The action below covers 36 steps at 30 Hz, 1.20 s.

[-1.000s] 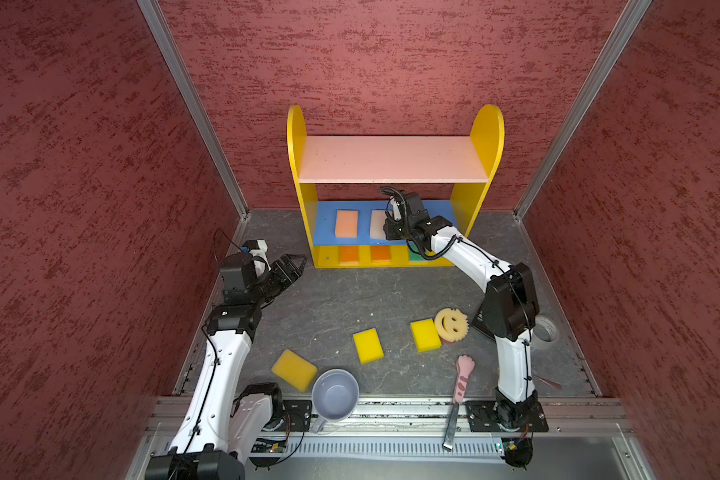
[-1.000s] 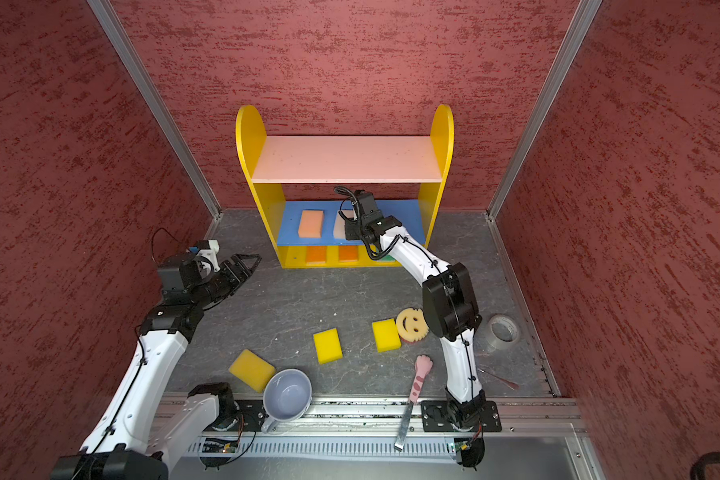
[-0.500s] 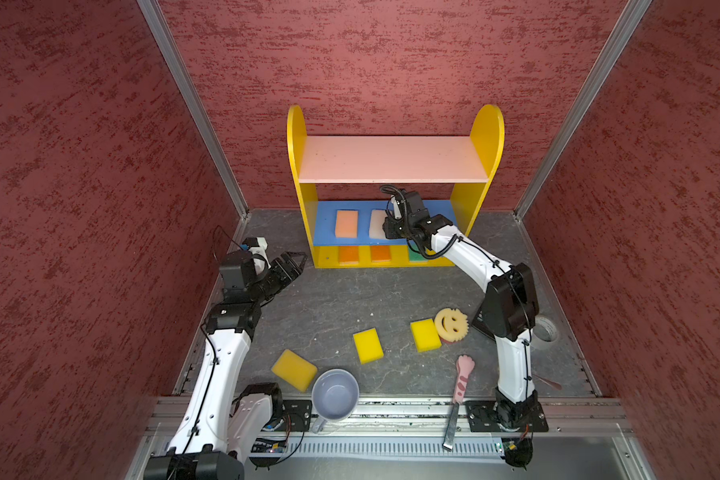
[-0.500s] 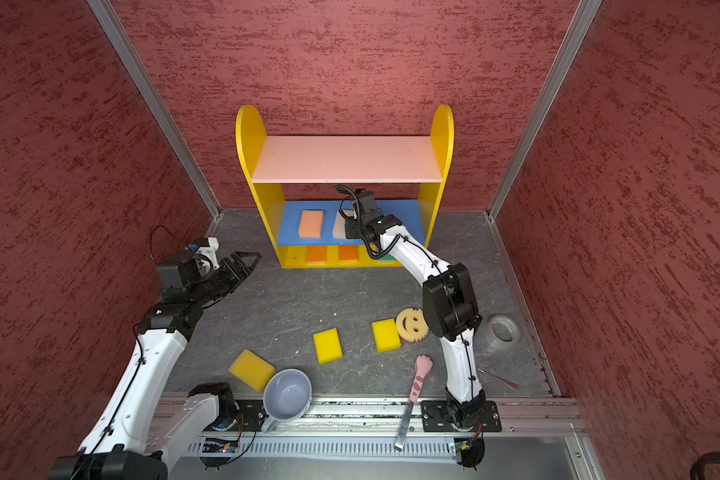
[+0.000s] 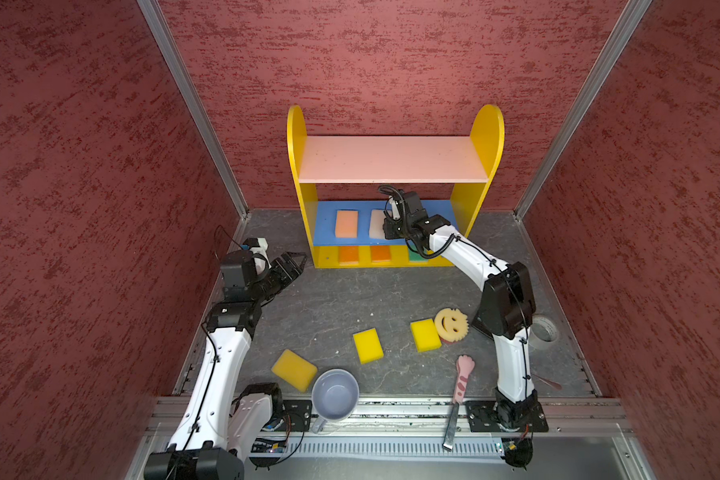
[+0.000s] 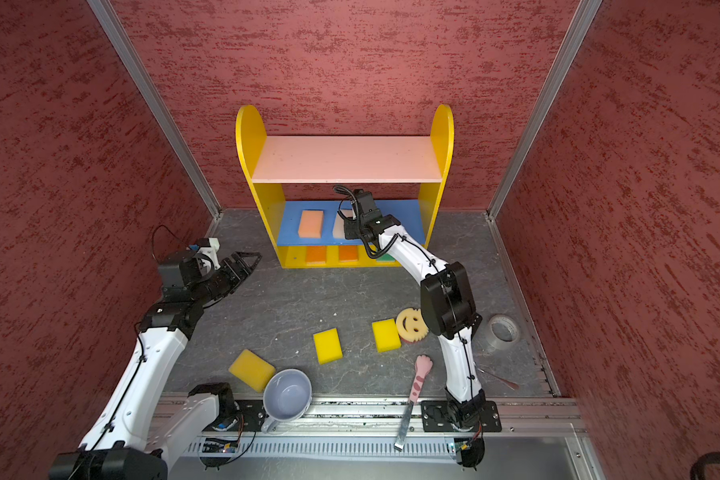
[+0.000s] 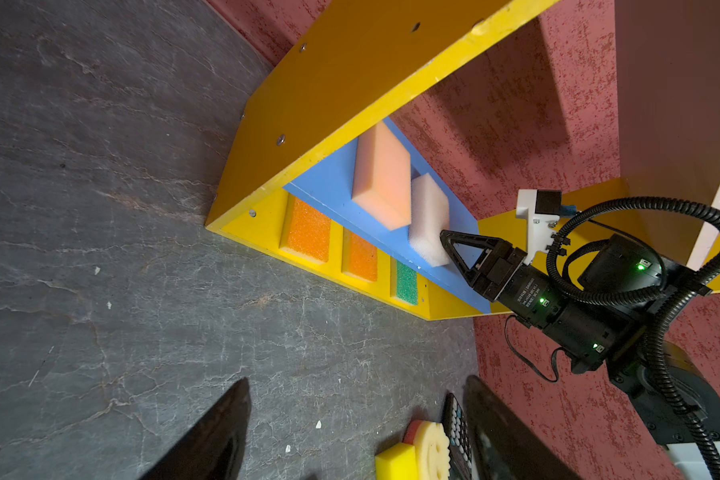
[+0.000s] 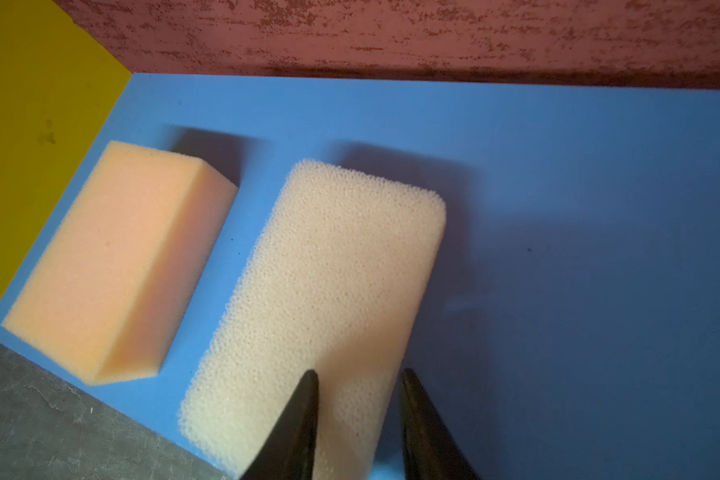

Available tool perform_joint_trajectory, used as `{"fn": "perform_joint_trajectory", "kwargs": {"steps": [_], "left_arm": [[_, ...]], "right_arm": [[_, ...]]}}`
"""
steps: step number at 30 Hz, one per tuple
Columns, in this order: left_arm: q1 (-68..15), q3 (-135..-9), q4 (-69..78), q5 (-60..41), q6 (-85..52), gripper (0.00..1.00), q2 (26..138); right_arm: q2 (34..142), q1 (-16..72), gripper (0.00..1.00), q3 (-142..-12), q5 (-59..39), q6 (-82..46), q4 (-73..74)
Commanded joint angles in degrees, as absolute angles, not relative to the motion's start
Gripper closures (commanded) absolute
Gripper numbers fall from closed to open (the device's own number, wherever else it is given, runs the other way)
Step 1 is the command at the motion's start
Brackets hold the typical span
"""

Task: Place and organize the cleaning sponges onto the shelf
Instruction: 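Set the pale pink sponge beside the orange sponge and open the right gripper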

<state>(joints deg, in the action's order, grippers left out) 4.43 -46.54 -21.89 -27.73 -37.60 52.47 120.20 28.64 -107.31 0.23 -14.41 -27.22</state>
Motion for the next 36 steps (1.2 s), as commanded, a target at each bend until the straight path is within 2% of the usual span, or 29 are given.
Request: {"fn": "perform_joint_trajectory", "kwargs": {"steps": [1,7,12,36], "left_arm": [[4.2,-47.5,-21.7,-27.1,-37.6,0.20,52.1],[4.2,-47.5,-22.1,-26.9,-37.8,0.20,51.8],[4.1,-48.0,-22.3,-26.9,-37.8,0.20,52.4],[3.0,-48.8,-22.4,-26.1,-37.4,0.20,53.2]], "right_arm": [[118.2,28.1,0.70,-104.5,-0.7,-10.7,-27.8],[118.3,28.1,0.73,-103.9,1.5,-7.0,-28.7],[117.9,28.0,0.73,-103.3,-0.3,-4.8,-27.5],[118.2,27.9,0.63,-106.0,0.0,-4.6,-27.0]]}}
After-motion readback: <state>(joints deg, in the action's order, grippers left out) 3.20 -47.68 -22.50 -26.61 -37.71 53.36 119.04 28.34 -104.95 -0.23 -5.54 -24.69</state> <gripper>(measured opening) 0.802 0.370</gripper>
